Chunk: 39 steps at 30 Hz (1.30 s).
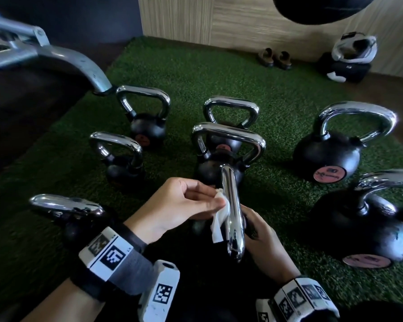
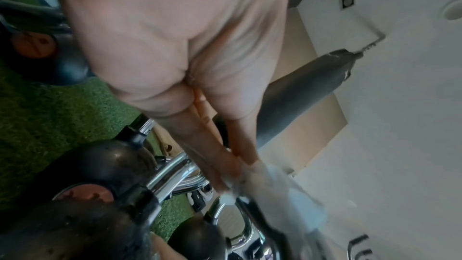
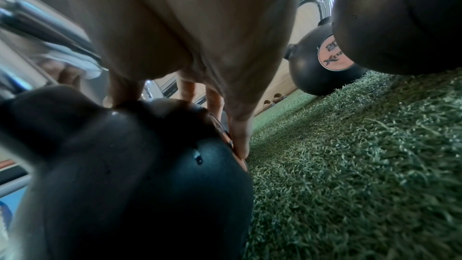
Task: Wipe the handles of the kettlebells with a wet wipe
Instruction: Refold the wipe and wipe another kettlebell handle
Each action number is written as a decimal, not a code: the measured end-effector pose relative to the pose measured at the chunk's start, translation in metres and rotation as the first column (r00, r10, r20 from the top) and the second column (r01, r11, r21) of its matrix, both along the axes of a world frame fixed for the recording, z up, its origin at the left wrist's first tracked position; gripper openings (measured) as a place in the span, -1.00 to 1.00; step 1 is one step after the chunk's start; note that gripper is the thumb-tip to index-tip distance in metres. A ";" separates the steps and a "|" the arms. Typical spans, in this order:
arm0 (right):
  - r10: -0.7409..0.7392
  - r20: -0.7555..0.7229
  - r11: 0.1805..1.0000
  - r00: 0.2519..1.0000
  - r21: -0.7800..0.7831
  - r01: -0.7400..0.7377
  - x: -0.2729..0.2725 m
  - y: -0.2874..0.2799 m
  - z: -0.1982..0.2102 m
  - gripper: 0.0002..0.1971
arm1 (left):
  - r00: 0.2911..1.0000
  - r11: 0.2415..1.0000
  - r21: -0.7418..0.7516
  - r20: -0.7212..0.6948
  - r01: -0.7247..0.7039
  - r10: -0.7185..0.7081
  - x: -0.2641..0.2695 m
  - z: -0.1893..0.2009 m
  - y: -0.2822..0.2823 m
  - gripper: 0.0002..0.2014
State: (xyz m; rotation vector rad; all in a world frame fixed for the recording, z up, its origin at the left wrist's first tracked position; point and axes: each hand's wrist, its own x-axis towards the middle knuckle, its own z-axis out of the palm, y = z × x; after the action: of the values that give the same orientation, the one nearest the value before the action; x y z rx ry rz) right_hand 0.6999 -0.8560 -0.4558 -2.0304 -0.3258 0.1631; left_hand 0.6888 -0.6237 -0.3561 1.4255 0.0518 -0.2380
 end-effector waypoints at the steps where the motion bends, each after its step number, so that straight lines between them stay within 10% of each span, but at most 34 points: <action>1: 0.000 0.000 1.000 1.000 0.001 0.000 0.001 0.000 0.000 -0.37 | 1.000 1.000 0.010 -0.016 0.017 -0.017 -0.001 0.001 0.001 -0.63; 10: -0.011 0.002 1.000 1.000 -0.016 0.011 0.001 -0.002 -0.004 -0.40 | 0.932 0.917 0.174 -0.115 0.360 -0.344 -0.019 0.009 0.003 -0.77; 24: -0.013 0.031 0.999 0.999 -0.029 0.014 0.001 -0.003 -0.006 -0.38 | 0.822 0.781 0.597 0.341 0.186 -0.456 -0.039 -0.012 0.003 -0.78; 31: -0.002 0.169 0.985 0.986 -0.172 0.031 0.003 -0.008 0.022 -0.39 | 0.889 0.831 0.549 0.330 0.095 -0.319 -0.028 -0.010 0.011 -0.76; 35: -0.152 0.336 0.988 0.929 0.040 0.147 -0.002 -0.012 0.077 -0.71 | 0.921 0.908 0.401 0.387 -0.119 -0.050 -0.011 0.008 0.026 -0.75; 39: -0.020 0.347 0.986 0.937 0.160 -0.038 -0.008 0.004 0.133 -0.65 | 0.911 0.968 0.181 0.402 -0.176 0.090 -0.004 0.032 0.021 -0.81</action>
State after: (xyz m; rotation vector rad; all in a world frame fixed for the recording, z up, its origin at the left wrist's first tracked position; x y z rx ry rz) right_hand 0.6915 -0.8516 -0.3230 -1.8886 -0.5521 -0.2167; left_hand 0.6851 -0.6023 -0.3240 1.6541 -0.1584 0.1760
